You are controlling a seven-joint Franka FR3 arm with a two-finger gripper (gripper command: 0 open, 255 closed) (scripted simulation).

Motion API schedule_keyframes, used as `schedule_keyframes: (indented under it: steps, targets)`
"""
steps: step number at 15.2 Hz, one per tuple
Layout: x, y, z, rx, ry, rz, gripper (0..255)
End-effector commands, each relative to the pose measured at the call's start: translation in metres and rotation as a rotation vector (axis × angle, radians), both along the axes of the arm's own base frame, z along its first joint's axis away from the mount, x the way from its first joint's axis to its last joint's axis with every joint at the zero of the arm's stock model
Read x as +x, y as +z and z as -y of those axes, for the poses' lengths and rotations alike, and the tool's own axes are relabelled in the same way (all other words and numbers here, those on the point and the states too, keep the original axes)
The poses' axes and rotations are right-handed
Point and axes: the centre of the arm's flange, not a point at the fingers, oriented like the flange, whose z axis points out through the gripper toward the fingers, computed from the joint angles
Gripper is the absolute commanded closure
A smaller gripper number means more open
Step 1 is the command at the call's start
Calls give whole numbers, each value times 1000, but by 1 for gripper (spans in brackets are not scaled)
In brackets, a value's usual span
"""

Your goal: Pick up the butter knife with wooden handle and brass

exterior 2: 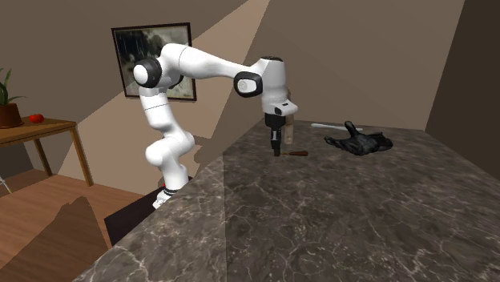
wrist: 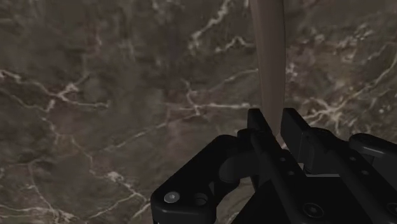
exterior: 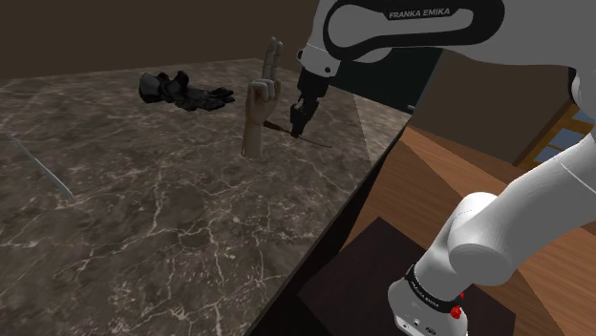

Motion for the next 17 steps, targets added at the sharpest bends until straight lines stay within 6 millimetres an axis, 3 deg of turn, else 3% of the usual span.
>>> schedule_keyframes:
  steps: [1, 15, 17]
  targets:
    - [0, 5, 0, 0, 0, -1, 255]
    - [0, 79, 0, 0, 0, -1, 255]
    - [0, 80, 0, 0, 0, -1, 255]
